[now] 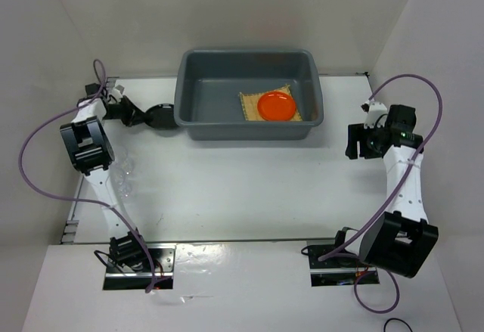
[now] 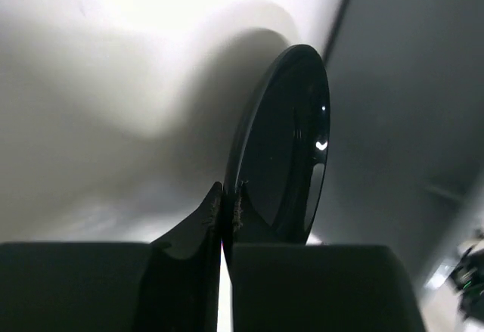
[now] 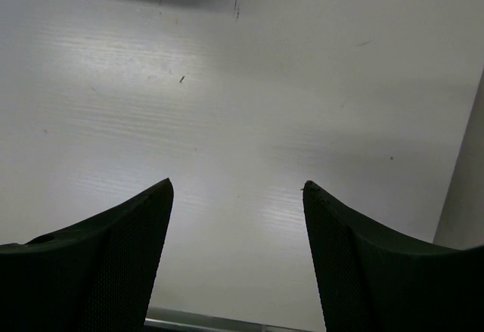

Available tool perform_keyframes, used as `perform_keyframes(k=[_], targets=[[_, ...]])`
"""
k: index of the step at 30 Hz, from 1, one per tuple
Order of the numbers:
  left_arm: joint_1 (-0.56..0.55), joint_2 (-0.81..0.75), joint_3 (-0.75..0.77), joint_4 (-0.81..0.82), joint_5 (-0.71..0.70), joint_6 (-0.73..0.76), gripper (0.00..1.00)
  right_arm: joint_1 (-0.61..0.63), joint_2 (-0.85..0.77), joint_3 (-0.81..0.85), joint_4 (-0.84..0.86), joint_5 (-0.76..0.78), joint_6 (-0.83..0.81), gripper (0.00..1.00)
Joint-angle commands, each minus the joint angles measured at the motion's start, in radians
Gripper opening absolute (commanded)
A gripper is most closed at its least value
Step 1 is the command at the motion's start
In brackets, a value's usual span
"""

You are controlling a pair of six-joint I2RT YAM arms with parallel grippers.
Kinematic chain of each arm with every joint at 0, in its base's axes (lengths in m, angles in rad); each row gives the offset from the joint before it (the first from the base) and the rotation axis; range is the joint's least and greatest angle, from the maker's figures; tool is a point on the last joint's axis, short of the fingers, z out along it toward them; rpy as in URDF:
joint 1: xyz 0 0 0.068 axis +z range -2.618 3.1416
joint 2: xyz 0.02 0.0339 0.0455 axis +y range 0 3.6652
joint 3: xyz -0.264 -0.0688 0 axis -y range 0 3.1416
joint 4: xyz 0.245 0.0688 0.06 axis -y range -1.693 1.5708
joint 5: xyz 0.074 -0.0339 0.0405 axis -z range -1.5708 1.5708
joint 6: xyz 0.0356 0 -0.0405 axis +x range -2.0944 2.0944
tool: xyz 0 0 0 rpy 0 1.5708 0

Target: Place the mixed dishes into the plastic bin

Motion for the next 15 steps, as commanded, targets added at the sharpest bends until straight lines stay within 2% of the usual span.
perform_keyframes(k=[1,3,6,9,13,15], targets=[[0.085,-0.2,0.003,0.179,0.013,-0.183,0.0,-0.021,-0.066,-0.053,0.06,0.002,0.014,0.75],[0.113,-0.285,-0.07,0.265,0.004,-0.279,0.0,-0.03,-0.12,-0.104,0.133,0.011,0.025,0.75],[0.158,-0.37,-0.116,0.291,-0.005,-0.329,0.0,-0.03,-0.209,-0.184,0.234,0.054,0.05,0.79],[0.188,-0.448,-0.198,0.34,0.004,-0.375,0.0,-0.03,-0.272,-0.237,0.255,0.109,0.039,0.8],[0.164,-0.53,-0.316,0.438,0.059,-0.508,0.0,-0.03,-0.358,-0.319,0.33,0.225,0.019,0.82],[0.11,-0.582,-0.369,0.558,0.082,-0.565,0.0,-0.03,-0.358,-0.319,0.339,0.226,0.03,0.82]])
